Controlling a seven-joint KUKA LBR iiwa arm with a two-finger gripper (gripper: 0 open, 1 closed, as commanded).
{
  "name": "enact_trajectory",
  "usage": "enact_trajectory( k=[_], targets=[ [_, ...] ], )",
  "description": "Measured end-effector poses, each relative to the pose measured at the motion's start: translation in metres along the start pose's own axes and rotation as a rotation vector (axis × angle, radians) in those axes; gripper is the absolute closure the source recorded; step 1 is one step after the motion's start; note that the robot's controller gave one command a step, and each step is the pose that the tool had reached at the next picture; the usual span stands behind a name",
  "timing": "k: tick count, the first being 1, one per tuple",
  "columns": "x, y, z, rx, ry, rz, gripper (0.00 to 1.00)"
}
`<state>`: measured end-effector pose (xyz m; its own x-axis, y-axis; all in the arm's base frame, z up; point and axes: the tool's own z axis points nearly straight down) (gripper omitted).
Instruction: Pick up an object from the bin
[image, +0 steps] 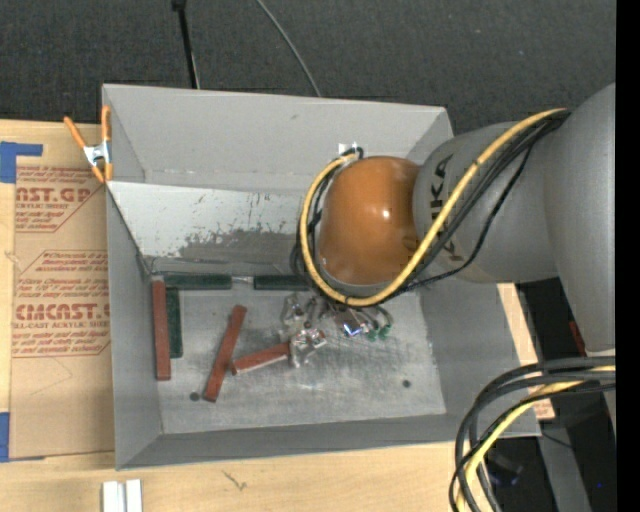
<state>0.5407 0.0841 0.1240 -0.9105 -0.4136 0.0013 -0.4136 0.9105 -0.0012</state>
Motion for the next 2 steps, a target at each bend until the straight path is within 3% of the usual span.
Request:
enact_trajectory(
  k=[1,2],
  targets=[
    [0.011,-0.025,0.009,-0.004,-0.003,0.173,1.00],
    [0.019,-0.055,0.030,-0.001,-0.002,0.221,1.00]
  ],
)
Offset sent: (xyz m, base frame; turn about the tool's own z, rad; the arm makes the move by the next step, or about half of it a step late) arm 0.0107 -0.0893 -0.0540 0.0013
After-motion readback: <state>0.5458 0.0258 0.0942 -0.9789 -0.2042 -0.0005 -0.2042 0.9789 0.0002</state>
